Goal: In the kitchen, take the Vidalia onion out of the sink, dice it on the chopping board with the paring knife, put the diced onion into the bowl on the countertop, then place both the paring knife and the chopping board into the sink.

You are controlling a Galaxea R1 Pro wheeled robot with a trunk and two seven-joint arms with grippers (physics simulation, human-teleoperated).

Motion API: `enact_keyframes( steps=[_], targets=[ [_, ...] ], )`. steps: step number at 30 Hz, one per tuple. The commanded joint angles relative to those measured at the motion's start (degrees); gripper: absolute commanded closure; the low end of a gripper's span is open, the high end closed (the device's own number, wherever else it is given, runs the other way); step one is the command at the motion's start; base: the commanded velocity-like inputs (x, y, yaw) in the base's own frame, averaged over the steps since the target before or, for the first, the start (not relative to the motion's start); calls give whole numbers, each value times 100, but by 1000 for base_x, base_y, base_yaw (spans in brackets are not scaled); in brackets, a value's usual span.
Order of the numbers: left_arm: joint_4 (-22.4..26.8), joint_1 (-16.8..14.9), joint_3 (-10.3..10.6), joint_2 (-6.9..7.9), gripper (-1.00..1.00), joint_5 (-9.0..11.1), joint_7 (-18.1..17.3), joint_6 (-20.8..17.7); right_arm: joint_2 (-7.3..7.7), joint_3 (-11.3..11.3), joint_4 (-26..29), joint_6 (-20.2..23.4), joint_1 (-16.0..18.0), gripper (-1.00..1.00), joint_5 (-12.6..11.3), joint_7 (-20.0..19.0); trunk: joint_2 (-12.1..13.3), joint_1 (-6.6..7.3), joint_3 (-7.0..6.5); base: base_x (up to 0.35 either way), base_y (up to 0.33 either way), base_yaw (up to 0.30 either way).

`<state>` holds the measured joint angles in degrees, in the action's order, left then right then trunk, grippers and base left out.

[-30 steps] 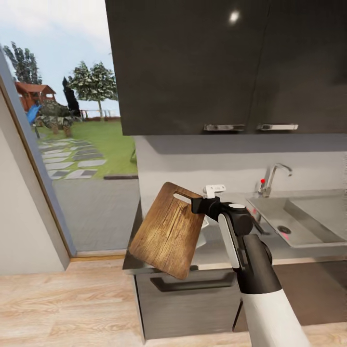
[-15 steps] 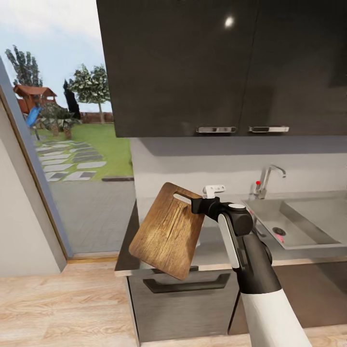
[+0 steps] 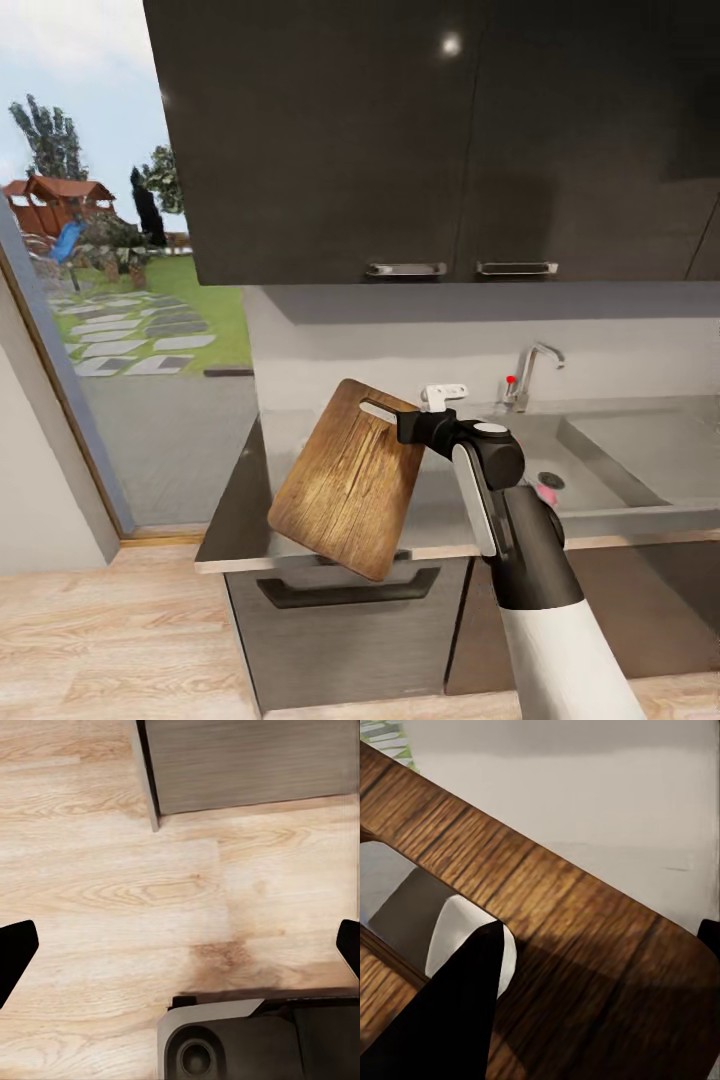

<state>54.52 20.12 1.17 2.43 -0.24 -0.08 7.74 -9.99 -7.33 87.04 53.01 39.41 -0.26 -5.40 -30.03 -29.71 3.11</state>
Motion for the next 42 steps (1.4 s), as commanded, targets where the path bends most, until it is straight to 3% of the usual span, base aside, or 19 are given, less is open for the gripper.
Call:
enact_keyframes(
  steps=[1,15,42],
  targets=[
    [7,1,6,3,-100,-2,-1,8,-1,4,6,26,5,100,-9,-16,-10,-3,10,0,-305,0],
    [6,1,6,3,-100,-2,-1,8,-1,4,-11,26,5,100,-9,-21,-10,-3,10,0,-297,0],
    [6,1,6,3,-100,-2,-1,8,-1,-1,-66,25,5,100,-9,-32,-10,-3,10,0,-174,0]
  ],
)
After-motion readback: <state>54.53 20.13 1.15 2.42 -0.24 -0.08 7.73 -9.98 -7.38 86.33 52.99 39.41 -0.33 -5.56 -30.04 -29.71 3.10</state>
